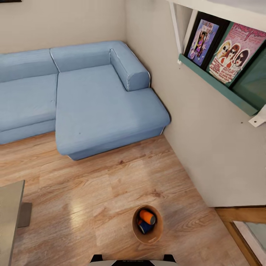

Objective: Put the three can of soda from the living room inside the tash can in the kitchen.

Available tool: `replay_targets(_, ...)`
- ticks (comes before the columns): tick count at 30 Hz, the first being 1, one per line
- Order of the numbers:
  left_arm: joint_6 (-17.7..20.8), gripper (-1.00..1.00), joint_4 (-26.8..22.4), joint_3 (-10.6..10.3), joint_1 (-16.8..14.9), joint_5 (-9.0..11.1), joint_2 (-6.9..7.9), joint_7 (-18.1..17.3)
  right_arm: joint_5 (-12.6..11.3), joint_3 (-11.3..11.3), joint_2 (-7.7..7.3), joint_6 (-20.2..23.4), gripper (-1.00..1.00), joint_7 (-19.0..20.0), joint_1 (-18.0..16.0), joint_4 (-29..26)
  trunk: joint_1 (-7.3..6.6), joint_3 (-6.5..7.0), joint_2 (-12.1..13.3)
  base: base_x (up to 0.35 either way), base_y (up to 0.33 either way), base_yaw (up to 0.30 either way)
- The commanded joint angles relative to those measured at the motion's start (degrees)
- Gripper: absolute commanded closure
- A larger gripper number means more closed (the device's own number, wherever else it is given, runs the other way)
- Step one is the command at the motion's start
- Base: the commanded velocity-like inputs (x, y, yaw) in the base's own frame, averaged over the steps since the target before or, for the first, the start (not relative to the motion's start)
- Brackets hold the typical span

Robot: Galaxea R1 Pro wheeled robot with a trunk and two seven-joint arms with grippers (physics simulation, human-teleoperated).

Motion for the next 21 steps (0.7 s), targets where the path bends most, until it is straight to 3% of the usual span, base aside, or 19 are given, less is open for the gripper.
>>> replay_targets(1,-0.01,-1.00,0.01,0.00,0.11,-0.03,0.00,0.01,0.06,0.02,-0.01,-0.09,-1.00,-1.04,-0.01,0.64,-0.22,0.28,0.42,0.000,0.000,0.000)
replay_targets(10,0.04,-1.00,0.89,0.03,1.36,0.08,0.01,0.06,0.25,0.38,-0.47,-0.22,-1.00,-4.48,-0.01,4.42,-2.20,2.69,4.03,0.000,0.000,0.000)
replay_targets(21,0.21,-1.00,4.09,0.05,4.31,0.07,0.01,0.10,-0.09,0.22,-0.73,-0.24,-1.00,-5.04,-0.01,5.58,-4.62,5.64,8.44,0.000,0.000,0.000)
